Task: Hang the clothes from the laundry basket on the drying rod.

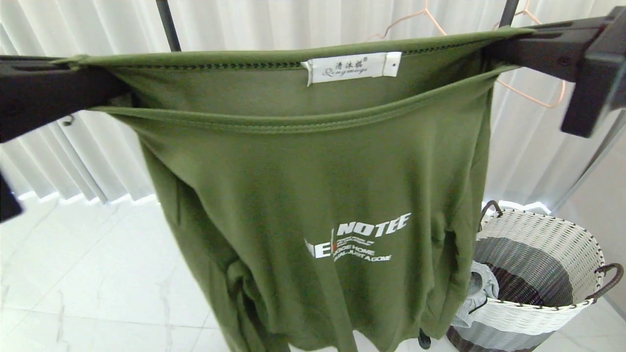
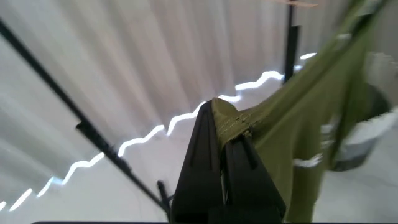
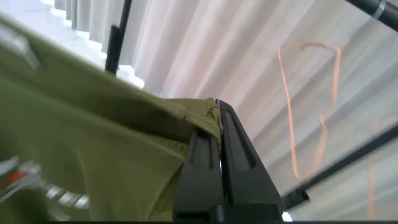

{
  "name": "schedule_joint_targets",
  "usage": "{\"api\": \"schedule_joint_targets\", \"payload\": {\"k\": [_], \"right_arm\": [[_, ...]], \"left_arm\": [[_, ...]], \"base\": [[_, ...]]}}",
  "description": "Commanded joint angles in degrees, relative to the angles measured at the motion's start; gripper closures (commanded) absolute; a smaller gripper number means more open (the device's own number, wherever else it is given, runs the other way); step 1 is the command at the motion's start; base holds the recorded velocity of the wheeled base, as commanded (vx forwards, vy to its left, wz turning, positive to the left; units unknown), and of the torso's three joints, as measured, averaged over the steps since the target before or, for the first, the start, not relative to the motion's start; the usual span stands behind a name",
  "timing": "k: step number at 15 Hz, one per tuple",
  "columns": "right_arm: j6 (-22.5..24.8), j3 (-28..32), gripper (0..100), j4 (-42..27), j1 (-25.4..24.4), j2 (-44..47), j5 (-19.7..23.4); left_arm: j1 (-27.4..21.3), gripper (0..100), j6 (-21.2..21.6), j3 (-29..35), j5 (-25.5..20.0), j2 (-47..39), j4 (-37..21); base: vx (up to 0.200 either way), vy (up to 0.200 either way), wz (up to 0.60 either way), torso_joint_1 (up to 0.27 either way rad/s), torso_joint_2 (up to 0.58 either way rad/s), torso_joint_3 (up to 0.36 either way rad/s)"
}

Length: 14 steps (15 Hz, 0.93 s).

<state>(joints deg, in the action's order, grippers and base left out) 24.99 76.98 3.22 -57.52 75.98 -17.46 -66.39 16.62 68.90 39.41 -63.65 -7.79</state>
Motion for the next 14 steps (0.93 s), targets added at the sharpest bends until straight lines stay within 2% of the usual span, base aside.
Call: {"api": "schedule_joint_targets", "payload": {"k": [1, 4, 7, 9, 12, 14], "right_arm": [[-0.03, 0.71, 100, 2.06, -0.05, 4.96, 0.14], [0.06, 0.71, 100, 1.97, -0.05, 2.85, 0.14], [0.06, -0.43, 100, 1.62, 0.03, -1.19, -0.3], [0.06, -0.17, 100, -1.72, 0.83, -4.09, -0.38], [0.67, 1.41, 100, -8.32, 1.09, -7.96, -0.38], [1.2, -0.26, 100, -11.13, 1.09, -10.33, -0.38]], "left_arm": [[-6.12, 100, 0.7, -2.19, -0.13, 4.94, -0.38], [-9.37, 100, -1.5, -3.51, -0.39, 4.15, -0.3], [-13.94, 100, -7.21, -3.16, -0.21, 2.04, 1.55], [-12.18, 100, -6.51, -0.43, 0.75, -0.25, 3.22], [-4.54, 100, -6.51, 5.45, 1.37, -5.61, 3.31], [-4.1, 100, -7.21, 4.66, 1.37, -6.4, 3.31]], "base": [[0.0, 0.0, 0.0, 0.0, 0.0, 0.0], [0.0, 0.0, 0.0, 0.0, 0.0, 0.0], [0.0, 0.0, 0.0, 0.0, 0.0, 0.0], [0.0, 0.0, 0.0, 0.0, 0.0, 0.0], [0.0, 0.0, 0.0, 0.0, 0.0, 0.0], [0.0, 0.0, 0.0, 0.0, 0.0, 0.0]]}}
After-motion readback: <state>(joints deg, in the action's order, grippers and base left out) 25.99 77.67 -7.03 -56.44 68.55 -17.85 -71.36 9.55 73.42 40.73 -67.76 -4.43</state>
